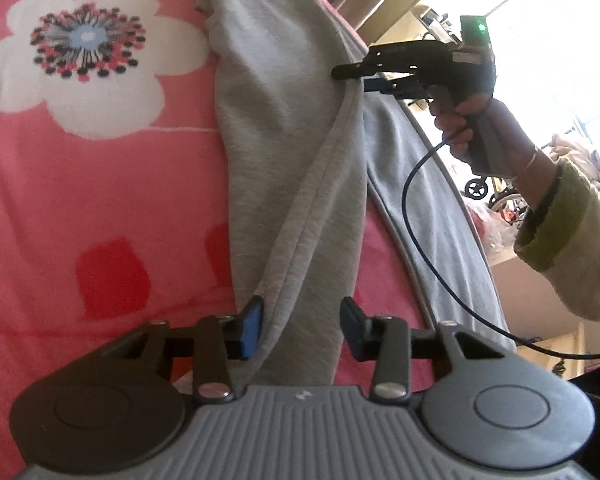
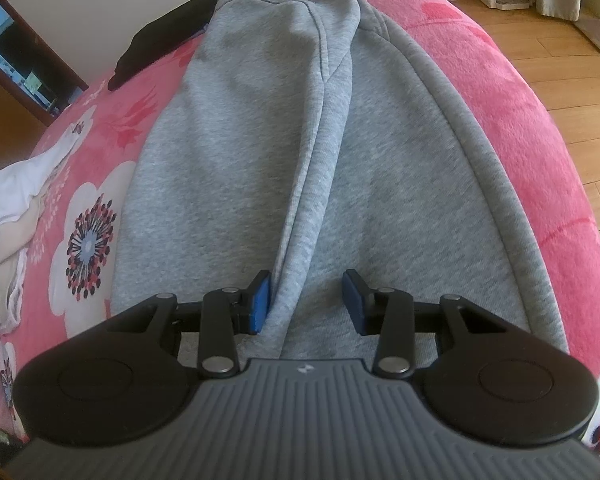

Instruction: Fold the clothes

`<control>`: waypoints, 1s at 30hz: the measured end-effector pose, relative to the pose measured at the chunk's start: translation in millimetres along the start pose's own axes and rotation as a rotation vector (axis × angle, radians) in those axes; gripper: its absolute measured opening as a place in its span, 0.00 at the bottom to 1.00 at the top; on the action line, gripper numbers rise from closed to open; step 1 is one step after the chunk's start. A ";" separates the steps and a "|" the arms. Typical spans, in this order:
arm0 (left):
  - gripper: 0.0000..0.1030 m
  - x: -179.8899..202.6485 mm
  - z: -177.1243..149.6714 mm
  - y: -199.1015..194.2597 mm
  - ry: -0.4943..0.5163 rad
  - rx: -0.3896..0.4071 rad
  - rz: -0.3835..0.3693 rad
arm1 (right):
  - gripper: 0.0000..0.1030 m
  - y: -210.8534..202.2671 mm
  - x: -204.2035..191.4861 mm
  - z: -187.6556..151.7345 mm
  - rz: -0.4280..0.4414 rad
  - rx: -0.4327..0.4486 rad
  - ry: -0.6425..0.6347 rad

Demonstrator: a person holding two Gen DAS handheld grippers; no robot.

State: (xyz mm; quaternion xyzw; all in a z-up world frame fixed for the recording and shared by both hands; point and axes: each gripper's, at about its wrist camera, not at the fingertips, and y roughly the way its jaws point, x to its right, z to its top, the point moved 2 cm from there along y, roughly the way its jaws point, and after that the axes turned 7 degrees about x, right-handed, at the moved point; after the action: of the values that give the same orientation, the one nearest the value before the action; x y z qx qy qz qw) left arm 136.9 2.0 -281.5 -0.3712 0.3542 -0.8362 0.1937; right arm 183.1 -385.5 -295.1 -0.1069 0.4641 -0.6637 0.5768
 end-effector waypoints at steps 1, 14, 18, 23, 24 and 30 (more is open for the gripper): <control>0.29 4.0 -1.0 -1.9 0.020 0.021 0.024 | 0.37 -0.1 -0.4 -0.4 -0.003 0.003 -0.005; 0.04 70.0 -11.6 13.1 0.139 0.004 -0.057 | 0.03 -15.1 -7.1 -2.7 -0.026 0.119 -0.060; 0.04 95.6 -2.5 20.1 0.137 -0.041 -0.221 | 0.03 -29.8 -4.0 3.2 0.003 0.155 -0.032; 0.04 125.7 16.4 38.2 0.182 -0.079 -0.342 | 0.02 -48.9 3.8 14.3 0.013 0.201 -0.009; 0.04 130.8 19.6 42.6 0.194 -0.082 -0.357 | 0.02 -52.6 6.1 16.7 0.012 0.210 -0.003; 0.04 154.0 30.8 68.0 0.240 -0.089 -0.418 | 0.02 -69.5 29.6 31.8 -0.004 0.253 0.025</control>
State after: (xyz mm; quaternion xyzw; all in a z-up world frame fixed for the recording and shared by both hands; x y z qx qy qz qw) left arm 64.4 -148.0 -242.6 -0.3425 0.3269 -0.8798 -0.0436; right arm 149.1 -433.4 -238.0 -0.0258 0.3834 -0.7194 0.5786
